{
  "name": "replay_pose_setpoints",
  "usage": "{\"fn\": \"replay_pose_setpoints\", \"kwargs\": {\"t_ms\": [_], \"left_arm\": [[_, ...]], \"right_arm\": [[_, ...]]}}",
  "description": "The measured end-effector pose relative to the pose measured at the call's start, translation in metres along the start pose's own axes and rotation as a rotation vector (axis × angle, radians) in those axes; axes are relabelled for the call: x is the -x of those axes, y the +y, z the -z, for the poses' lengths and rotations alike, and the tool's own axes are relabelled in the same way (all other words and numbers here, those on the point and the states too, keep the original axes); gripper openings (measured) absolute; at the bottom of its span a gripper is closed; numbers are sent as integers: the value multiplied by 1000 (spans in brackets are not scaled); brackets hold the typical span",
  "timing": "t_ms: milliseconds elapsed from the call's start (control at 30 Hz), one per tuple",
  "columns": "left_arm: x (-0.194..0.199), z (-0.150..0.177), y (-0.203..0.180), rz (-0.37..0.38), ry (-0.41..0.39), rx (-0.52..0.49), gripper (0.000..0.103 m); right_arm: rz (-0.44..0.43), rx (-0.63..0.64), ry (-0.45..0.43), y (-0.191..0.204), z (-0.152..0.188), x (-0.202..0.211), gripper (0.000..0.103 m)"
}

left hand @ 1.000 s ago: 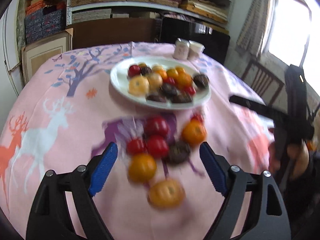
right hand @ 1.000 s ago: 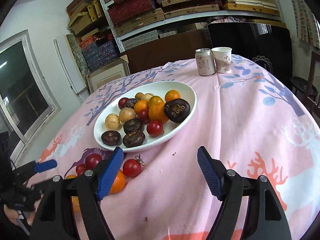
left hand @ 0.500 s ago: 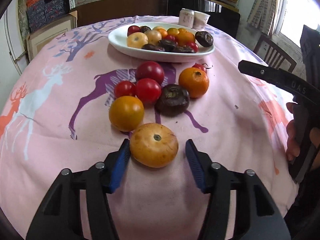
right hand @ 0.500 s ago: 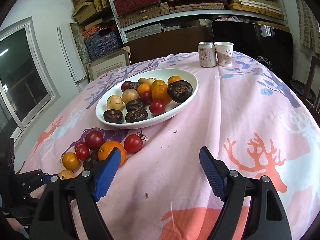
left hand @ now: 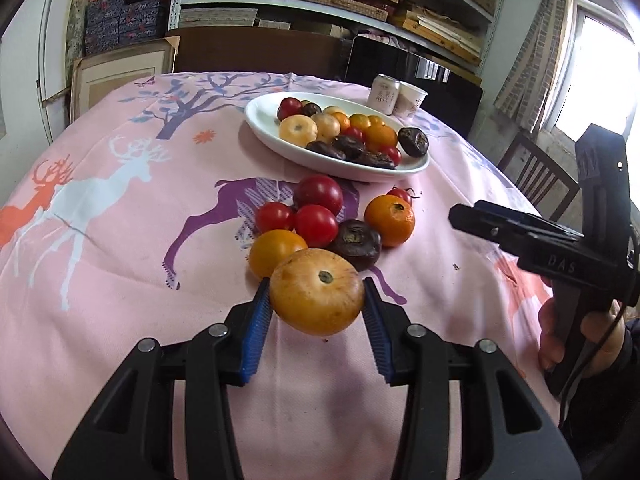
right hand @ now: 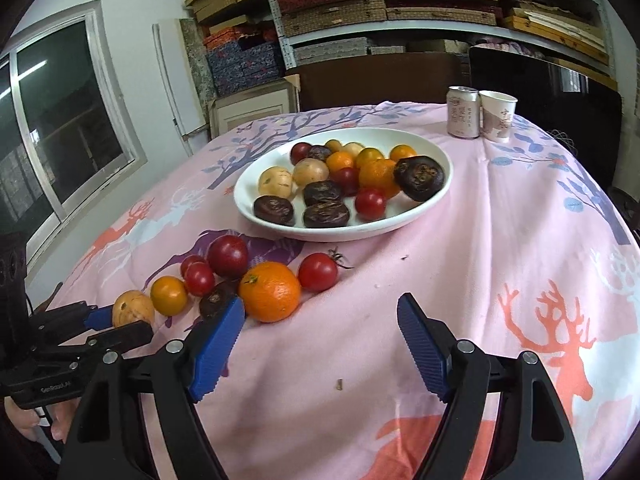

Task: Organize fruits
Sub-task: 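Grasp an orange-yellow tomato with the left tool while the right tool grasps the orange, then carry both fruits onto the white plate and open both tools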

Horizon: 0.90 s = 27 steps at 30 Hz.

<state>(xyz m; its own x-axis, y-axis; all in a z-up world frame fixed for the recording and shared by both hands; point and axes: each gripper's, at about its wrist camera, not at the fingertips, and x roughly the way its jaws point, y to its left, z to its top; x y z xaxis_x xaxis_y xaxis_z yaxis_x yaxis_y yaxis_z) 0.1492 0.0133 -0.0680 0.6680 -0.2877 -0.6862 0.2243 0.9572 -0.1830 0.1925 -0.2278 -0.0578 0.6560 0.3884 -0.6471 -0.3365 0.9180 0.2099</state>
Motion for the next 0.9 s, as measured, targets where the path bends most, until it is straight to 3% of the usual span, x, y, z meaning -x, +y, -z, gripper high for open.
{"fn": "replay_pose_setpoints", "kwargs": {"t_ms": [67, 133, 400, 500, 533, 900], "left_arm": [[-2, 0, 0, 2, 9, -1, 44], [-3, 0, 1, 8, 11, 4, 44], [1, 2, 3, 49, 1, 12, 44], [1, 2, 3, 61, -1, 14, 44], [1, 2, 3, 63, -2, 14, 44], [-1, 2, 3, 66, 3, 19, 44]], "right_arm": [[-10, 14, 28, 10, -3, -7, 63], [-41, -8, 83, 16, -6, -20, 54], [2, -25, 156, 29, -8, -49, 54], [-13, -46, 154, 28, -10, -54, 52], [-27, -46, 153, 28, -10, -54, 46], [-79, -113, 85, 19, -12, -26, 44]]}}
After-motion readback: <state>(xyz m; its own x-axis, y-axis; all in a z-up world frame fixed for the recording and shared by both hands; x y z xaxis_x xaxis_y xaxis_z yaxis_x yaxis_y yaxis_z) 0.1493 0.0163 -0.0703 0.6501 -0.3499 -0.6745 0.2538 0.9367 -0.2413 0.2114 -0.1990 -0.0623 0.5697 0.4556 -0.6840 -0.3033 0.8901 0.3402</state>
